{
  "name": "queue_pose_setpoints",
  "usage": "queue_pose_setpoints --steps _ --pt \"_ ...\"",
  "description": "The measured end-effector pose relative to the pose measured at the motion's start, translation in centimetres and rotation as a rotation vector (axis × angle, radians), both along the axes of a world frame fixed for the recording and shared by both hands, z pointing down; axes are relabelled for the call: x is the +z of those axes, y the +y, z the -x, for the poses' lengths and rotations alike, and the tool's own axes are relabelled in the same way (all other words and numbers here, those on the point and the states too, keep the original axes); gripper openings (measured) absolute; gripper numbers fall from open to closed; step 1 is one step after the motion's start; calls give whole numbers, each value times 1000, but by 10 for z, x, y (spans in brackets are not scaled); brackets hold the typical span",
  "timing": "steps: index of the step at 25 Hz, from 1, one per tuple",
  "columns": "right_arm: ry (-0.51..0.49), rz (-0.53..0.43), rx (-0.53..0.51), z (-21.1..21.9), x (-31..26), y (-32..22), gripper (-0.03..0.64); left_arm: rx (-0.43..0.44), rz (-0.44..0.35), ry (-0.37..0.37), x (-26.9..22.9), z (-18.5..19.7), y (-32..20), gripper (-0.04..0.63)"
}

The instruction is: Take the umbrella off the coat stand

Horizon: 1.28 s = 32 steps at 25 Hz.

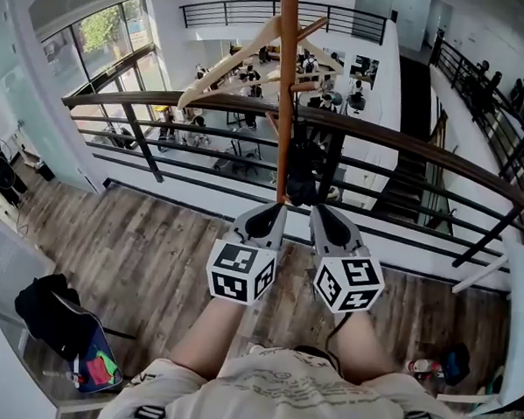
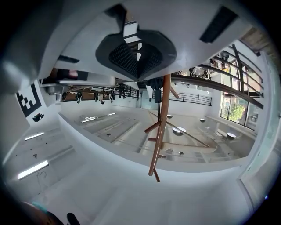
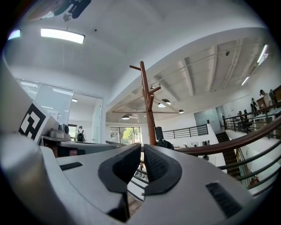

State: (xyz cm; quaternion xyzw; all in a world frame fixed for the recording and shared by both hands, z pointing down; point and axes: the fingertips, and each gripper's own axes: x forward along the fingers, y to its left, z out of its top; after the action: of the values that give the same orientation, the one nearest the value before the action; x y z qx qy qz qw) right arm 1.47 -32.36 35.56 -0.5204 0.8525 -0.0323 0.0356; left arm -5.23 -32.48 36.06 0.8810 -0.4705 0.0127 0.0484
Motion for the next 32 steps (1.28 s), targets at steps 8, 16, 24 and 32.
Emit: queue_pose_setpoints --steps 8,16,24,32 --pt "-26 1 -33 3 -4 -46 4 -38 22 -18 11 16 -32 5" --pt "19 -18 -103 4 -15 -107 5 -113 -17 -19 -7 19 -83 5" --pt "54 -36 -190 0 -28 -164 61 -212 -28 -14 -17 16 -129 5" --pt "175 -47 -267 13 -19 -209 153 -289 -23 -17 -15 23 -161 5"
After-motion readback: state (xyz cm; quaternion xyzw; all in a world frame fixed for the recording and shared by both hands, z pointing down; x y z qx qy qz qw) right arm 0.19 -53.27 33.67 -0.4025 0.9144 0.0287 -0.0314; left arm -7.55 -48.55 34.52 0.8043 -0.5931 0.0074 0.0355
